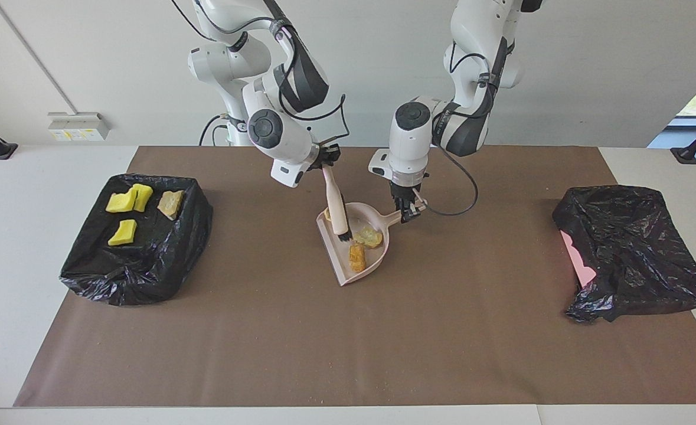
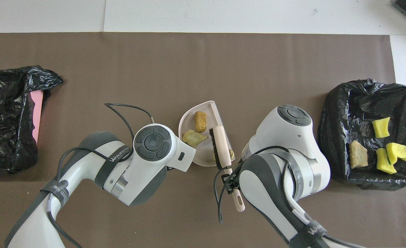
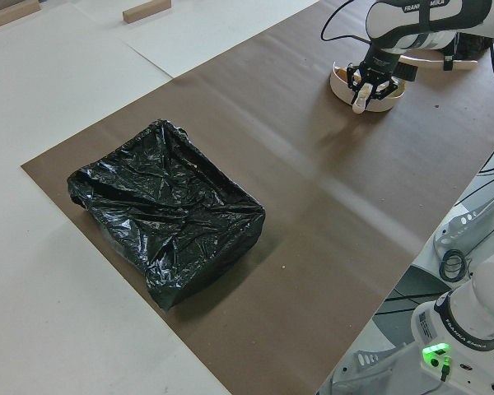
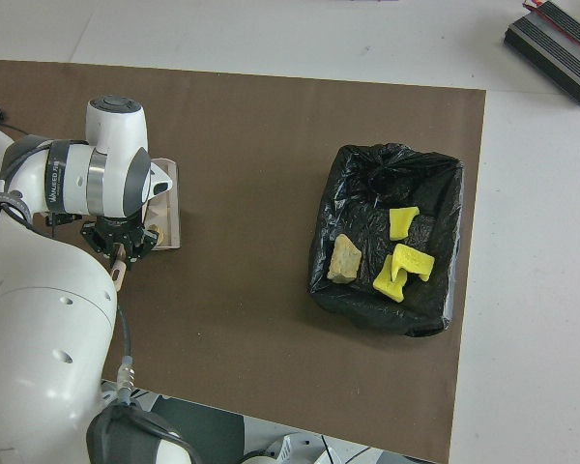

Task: Sweep and dump trash in bin
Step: 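Sweep the tan stones into the dustpan with the right gripper's brush, then carry the loaded dustpan to the black bag with the left gripper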

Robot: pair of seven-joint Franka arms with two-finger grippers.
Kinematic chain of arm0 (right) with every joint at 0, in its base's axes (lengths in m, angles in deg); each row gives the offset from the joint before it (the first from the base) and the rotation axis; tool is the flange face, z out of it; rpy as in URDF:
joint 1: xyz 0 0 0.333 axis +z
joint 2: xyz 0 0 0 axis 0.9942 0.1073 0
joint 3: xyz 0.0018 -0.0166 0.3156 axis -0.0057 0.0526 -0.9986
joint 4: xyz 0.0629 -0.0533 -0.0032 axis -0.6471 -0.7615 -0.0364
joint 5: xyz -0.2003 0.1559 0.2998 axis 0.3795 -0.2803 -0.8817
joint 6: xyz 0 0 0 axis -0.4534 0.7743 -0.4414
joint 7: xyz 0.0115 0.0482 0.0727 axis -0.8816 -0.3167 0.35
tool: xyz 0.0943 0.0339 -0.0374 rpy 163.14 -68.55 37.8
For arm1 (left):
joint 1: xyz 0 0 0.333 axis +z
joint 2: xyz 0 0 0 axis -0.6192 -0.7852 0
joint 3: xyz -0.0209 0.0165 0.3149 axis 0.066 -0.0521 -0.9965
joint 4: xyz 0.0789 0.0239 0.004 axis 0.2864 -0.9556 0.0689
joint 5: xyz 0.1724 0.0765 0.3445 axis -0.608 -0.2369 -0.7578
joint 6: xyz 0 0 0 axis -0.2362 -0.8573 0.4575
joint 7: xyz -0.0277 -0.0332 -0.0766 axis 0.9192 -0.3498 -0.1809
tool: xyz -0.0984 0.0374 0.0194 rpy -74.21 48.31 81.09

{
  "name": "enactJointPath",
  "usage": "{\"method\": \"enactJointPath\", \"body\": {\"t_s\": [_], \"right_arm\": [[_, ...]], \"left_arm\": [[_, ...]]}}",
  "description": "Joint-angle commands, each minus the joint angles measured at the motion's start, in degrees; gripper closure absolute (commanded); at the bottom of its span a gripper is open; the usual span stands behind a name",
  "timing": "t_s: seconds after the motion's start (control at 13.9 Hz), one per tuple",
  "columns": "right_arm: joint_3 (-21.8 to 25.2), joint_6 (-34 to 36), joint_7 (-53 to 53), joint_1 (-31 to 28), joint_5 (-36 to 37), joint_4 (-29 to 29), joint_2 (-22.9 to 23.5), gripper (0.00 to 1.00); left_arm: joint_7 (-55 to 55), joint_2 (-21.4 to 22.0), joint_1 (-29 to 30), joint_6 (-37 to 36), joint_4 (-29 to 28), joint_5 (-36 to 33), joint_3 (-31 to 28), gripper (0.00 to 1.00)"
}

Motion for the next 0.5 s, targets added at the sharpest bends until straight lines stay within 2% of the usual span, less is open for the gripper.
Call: {"method": "enactJointPath", "body": {"t_s": [0.0, 0.14, 0.22, 0.43], "right_arm": [[0.0, 7.0, -4.4, -2.2, -0.2, 4.8, -0.7, 1.0], [-0.8, 7.5, -13.7, -0.8, 7.2, 4.2, -2.9, 1.0], [-0.8, 7.2, -18.4, 2.3, 10.0, 3.5, -3.9, 1.0], [-0.9, 3.9, -30.0, 9.0, 11.7, -1.0, -7.9, 1.0]], "left_arm": [[-0.5, 1.4, 1.6, 0.9, -1.7, -0.9, -0.2, 1.0], [-3.6, 1.1, 2.2, 0.4, 0.1, -0.9, -0.3, 1.0], [-5.2, 1.4, 3.5, -0.4, 0.4, -0.9, -0.3, 1.0], [-12.6, 4.2, 8.2, -5.3, 1.8, -0.6, -0.3, 1.0]]}}
